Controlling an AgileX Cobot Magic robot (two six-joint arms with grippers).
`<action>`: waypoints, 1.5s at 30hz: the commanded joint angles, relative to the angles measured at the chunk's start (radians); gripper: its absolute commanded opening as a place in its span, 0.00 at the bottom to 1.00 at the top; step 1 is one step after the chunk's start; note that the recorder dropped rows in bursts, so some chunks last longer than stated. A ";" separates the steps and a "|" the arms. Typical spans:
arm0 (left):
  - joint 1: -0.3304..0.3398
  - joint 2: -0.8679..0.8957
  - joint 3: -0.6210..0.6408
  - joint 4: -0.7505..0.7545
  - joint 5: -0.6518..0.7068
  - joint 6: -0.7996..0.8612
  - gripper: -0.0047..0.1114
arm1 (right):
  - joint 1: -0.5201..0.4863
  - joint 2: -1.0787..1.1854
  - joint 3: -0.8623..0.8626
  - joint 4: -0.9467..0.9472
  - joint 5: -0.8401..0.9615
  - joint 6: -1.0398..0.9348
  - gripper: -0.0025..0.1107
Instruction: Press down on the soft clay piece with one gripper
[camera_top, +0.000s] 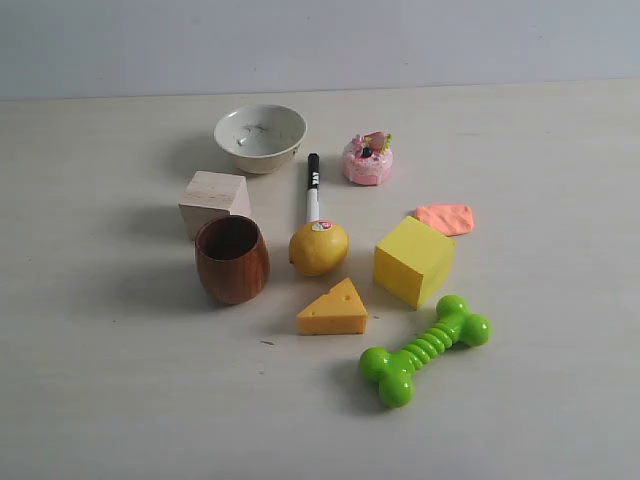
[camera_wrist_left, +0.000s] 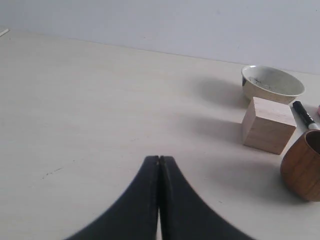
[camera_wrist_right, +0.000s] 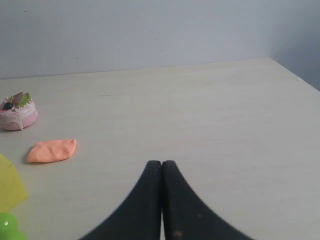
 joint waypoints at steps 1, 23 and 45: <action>0.002 -0.006 0.003 -0.010 -0.004 0.004 0.04 | 0.001 -0.007 0.004 -0.004 -0.007 -0.002 0.02; 0.002 -0.006 0.003 -0.010 -0.004 0.006 0.04 | 0.001 -0.007 0.004 -0.009 -0.075 -0.006 0.02; 0.002 -0.006 0.003 -0.010 -0.004 0.004 0.04 | 0.001 0.089 -0.368 0.024 -0.279 0.031 0.02</action>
